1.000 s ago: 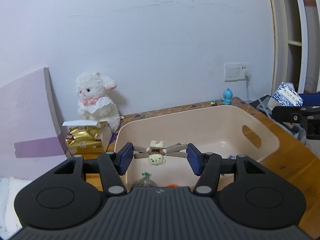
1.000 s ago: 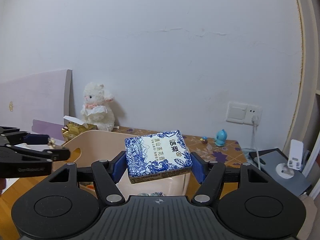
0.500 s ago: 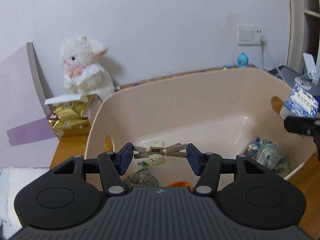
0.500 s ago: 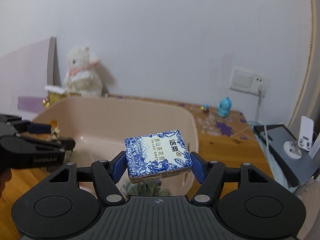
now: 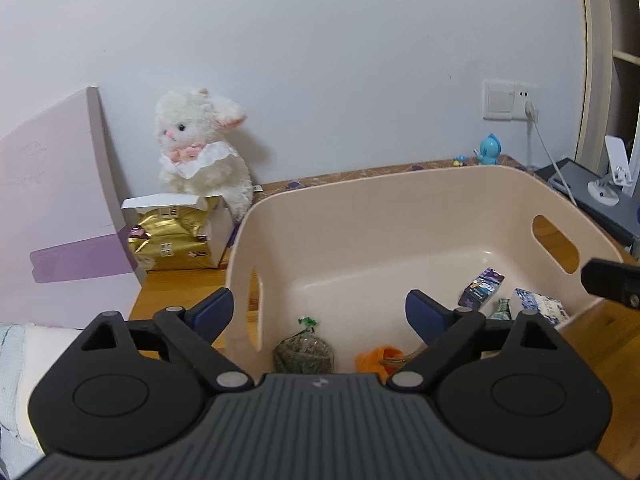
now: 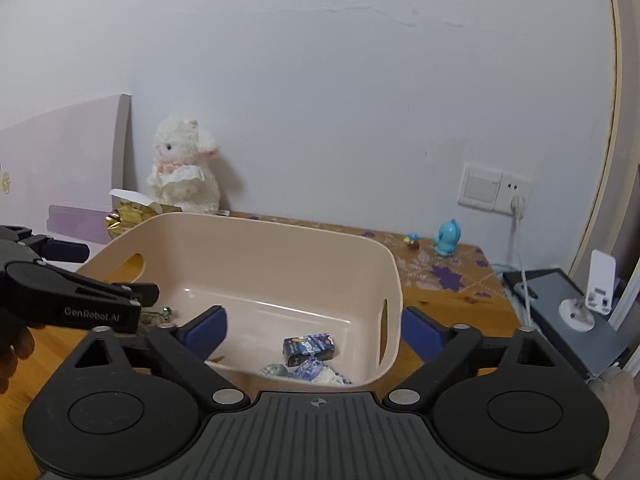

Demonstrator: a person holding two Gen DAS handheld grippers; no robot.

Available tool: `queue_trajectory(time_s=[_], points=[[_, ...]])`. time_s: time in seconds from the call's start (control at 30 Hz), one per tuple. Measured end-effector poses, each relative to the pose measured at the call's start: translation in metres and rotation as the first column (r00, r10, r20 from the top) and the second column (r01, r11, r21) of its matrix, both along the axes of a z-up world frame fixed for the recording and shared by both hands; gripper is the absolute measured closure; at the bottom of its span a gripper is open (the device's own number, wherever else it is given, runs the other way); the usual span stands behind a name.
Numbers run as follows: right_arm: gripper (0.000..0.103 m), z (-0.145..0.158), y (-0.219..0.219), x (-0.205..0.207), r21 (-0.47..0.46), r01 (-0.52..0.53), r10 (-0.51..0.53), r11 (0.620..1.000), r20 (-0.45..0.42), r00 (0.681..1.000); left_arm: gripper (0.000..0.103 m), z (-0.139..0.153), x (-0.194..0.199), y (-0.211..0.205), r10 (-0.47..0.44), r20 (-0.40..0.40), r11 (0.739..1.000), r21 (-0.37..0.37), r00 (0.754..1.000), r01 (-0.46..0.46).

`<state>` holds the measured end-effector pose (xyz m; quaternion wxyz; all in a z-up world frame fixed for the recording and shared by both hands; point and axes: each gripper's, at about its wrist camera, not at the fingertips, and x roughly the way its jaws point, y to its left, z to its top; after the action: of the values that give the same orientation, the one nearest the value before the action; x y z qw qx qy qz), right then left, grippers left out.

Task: Organize objects
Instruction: 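Lift both items over the basket and open both tools to drop them, then grasp the white stick with left tool while right tool grasps the black box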

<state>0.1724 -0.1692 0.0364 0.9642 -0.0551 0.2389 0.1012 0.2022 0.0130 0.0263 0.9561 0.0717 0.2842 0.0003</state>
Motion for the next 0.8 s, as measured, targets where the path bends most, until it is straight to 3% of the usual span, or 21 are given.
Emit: queue_trajectory(time_s=[0.17,0.37,0.8], points=[[0.000,0.007,0.004,-0.023,-0.008,-0.016,0.016,1.000,0.009,1.000,0.004,0.008,-0.027,0.011,0.009,0.031,1.000,0.012,0.999,-0.009],[0.000,-0.005,0.008,-0.040,-0.010,-0.027,0.026,1.000,-0.045,0.999,0.004,0.008,-0.055,0.019,0.007,0.021,1.000,0.019,1.000,-0.008],[0.000,-0.061,0.015,-0.056,-0.016,-0.056,0.052,0.998,-0.222,0.974,0.004,-0.035,-0.075,0.029,0.012,-0.091,0.999,0.030,0.996,-0.010]])
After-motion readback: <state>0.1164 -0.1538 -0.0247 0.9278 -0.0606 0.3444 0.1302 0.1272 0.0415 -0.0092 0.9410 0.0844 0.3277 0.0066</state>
